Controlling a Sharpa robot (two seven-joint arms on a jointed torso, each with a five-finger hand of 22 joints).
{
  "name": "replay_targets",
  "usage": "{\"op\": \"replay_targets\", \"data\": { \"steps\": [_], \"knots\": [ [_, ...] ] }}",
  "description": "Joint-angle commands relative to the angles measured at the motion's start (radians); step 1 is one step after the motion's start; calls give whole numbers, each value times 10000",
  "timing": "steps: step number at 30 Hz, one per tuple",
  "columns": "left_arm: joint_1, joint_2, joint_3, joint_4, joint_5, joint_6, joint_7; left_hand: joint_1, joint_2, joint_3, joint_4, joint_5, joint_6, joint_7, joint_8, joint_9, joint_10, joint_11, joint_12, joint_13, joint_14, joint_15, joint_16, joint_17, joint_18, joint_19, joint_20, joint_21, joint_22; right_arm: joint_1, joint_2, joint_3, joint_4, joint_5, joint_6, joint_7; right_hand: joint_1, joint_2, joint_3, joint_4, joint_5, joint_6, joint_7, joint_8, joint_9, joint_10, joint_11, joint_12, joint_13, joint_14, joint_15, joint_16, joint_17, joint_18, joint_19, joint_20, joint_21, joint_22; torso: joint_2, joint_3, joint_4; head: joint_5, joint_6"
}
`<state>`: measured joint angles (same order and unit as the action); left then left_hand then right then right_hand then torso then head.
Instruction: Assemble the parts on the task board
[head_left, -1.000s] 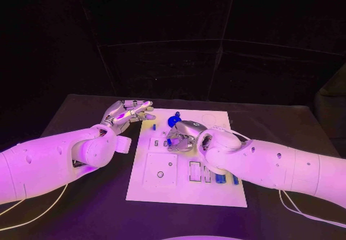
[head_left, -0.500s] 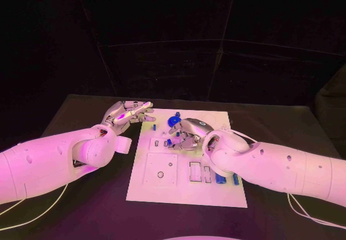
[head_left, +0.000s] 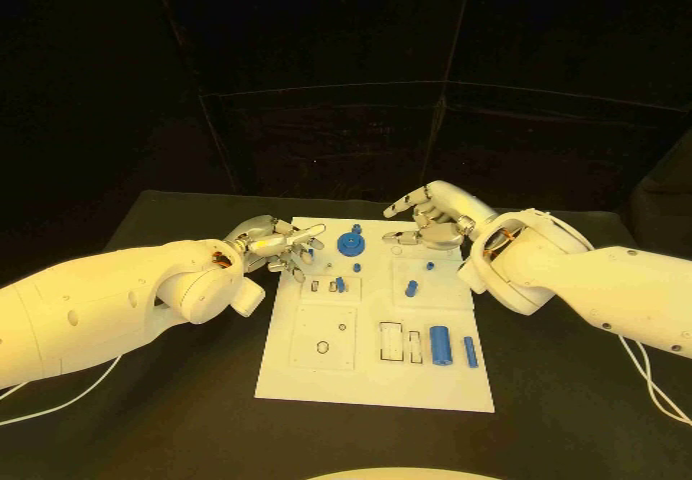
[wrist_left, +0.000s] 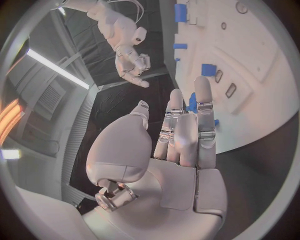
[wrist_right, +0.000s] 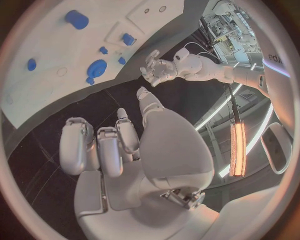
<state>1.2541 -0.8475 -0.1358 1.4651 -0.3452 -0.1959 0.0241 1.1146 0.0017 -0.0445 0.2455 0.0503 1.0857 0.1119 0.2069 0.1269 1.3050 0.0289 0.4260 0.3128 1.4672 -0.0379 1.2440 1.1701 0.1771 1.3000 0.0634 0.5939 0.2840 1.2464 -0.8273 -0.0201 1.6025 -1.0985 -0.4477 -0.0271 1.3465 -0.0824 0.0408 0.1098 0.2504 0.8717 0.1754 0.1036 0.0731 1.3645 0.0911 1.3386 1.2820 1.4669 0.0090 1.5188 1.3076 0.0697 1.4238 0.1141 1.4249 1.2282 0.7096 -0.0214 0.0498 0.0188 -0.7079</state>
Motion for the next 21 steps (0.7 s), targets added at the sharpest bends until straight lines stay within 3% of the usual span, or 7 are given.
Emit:
{"op": "replay_targets", "data": {
  "steps": [1,3,4,9,13,16,21],
  "knots": [
    [184,211,9,-218,-2572,1206,-2626,157,27,-355,136,55,93,-278,496,244,-8,-19,1125,804,688,-215,1711,1936,-61,502,-92,1196,1007,87,-181,9,75,1170,114,590,110,22,5,-42,75,92,-20,41,11,-44,-61,-41,7,740,-24,-61,1326,-15,-49,-23,-44,-12,-127,72,-37,44,-33],
    [348,441,7,-426,-3300,1601,-3270,313,143,-703,273,44,-76,-341,1095,595,-513,-234,2412,1811,790,-154,2450,2856,-263,685,-271,3115,3259,135,-304,20,46,1255,169,578,109,35,-19,-49,150,147,-40,84,16,-28,-79,-28,16,736,-40,-72,1309,-14,-52,-37,-50,-19,-204,137,-56,96,-86],
    [417,546,6,-514,-3601,1751,-3537,343,202,-778,314,12,-106,-338,1266,698,-649,-257,2710,2047,818,-225,2581,3032,-344,701,-254,3480,3694,150,-341,23,27,1277,195,538,109,37,-22,-50,158,154,-42,89,17,-27,-81,-27,16,735,-41,-74,1304,-14,-52,-39,-51,-19,-214,145,-60,103,-92],
    [691,968,2,-816,-4420,2208,-4352,569,465,-993,330,12,-494,-342,1878,1093,-1270,-253,3456,2673,571,-266,1961,2245,-269,348,-229,3425,3484,199,-426,30,-61,1238,305,262,61,18,-75,-34,194,187,-57,120,18,-20,-94,-25,11,722,-54,-104,1246,-2,-79,-51,-81,-80,-301,225,-89,163,-121],
    [851,1347,0,-1035,-5009,2476,-4778,573,550,-1200,354,-7,-599,-404,2340,1378,-1315,-324,3857,2940,766,-329,2436,2877,-501,911,-268,4679,5152,231,-439,32,-136,1164,397,43,31,10,-109,-22,221,207,-66,141,17,-9,-103,-18,15,711,-62,-129,1196,6,-99,-59,-103,-124,-341,265,-104,198,-167],
    [908,1629,-3,-1228,-5336,2674,-4943,568,673,-1448,353,-8,-730,-526,3002,1851,-836,-432,5211,4335,937,-402,2962,3574,-675,1190,-367,5678,6469,242,-428,33,-183,1107,445,-80,23,9,-121,-19,235,219,-71,151,18,-8,-108,-19,11,706,-66,-139,1178,10,-108,-62,-113,-145,-371,298,-120,222,-174],
    [964,2083,-60,-1592,-5578,2946,-5103,488,821,-1658,389,-4,-914,-605,3509,2273,-545,-477,6120,5340,997,-460,3155,3844,-764,1231,-393,6126,7068,253,-437,33,-224,938,487,-334,-37,-19,-202,11,343,242,-90,189,11,-29,-125,-50,-36,696,-85,-168,1132,29,-154,-83,-168,-249,-413,338,-131,242,-199]
  ]
}}
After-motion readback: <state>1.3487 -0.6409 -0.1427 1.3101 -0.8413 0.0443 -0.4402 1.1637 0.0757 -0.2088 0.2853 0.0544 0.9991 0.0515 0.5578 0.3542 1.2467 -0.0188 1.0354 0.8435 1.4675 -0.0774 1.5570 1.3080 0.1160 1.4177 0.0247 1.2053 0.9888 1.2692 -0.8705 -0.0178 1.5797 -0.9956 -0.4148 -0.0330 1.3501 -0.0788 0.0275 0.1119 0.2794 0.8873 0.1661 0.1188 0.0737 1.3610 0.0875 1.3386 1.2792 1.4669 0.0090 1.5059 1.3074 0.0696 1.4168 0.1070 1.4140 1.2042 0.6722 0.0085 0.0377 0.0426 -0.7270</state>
